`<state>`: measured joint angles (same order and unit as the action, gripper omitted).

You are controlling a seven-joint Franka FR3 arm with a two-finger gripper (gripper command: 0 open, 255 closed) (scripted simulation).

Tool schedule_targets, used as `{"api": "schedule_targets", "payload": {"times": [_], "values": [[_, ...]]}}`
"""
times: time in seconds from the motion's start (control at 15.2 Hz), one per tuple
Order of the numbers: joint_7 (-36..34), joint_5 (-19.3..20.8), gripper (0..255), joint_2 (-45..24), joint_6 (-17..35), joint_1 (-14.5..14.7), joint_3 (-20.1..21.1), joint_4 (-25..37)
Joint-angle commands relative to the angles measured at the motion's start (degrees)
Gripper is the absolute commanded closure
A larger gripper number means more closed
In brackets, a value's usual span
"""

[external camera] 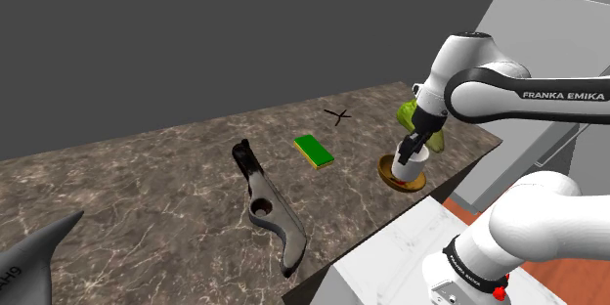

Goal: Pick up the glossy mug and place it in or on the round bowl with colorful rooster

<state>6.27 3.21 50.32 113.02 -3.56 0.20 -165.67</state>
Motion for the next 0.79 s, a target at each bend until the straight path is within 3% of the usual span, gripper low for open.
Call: {"api": "schedule_targets", "payload": {"times": [0.0,0.13,0.4,0.73], "values": [[0.0,0.0,0,0.0,0.0,0.0,0.0,0.0],[0.0,0.0,0,0.0,0.0,0.0,0.0,0.0],[0.07,-0.44,0,1.49,-8.13,0.29,0.33,6.64],[0.07,-0.44,0,1.49,-8.13,0.28,0.33,6.64]]}}
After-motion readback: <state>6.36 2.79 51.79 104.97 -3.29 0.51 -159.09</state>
